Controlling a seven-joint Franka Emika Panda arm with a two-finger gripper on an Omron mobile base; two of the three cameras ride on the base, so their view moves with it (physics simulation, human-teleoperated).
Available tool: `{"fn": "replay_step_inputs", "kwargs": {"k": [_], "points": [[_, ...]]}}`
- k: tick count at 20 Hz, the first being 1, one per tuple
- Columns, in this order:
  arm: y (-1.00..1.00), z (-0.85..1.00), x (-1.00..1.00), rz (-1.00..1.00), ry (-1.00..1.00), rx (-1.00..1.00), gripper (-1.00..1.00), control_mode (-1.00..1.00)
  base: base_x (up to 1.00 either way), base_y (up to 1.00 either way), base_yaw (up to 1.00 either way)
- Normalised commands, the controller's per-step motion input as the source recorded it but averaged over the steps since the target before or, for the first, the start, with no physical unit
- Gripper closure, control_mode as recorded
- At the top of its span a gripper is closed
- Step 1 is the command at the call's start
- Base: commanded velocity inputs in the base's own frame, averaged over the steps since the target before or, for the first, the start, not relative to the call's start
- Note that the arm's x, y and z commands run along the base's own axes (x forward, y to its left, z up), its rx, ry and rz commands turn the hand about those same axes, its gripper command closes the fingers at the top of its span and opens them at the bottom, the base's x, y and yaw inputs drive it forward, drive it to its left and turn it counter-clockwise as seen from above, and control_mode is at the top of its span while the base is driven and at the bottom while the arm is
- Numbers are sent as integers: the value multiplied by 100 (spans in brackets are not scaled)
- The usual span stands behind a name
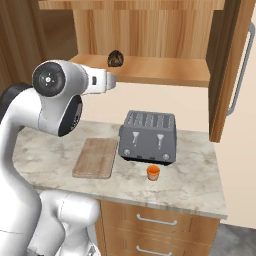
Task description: Pick the bread, place it on the cutting board, pick the jam, place it on the counter, and close the cabinet.
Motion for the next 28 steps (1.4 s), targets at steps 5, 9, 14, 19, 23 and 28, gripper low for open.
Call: {"fn": "replay_step_inputs", "kwargs": {"k": [5,9,14,19,23,28], "points": [[0,10,16,0,0,0,-100,-100,0,0,0],[0,0,26,0,1,0,-100,-100,0,0,0],[0,0,38,0,2,0,-100,-100,0,0,0],[1,0,45,0,4,0,-100,-100,0,0,0],[0,0,36,0,6,0,-100,-100,0,0,0],[1,0,36,0,8,0,-100,-100,0,0,0]]}}
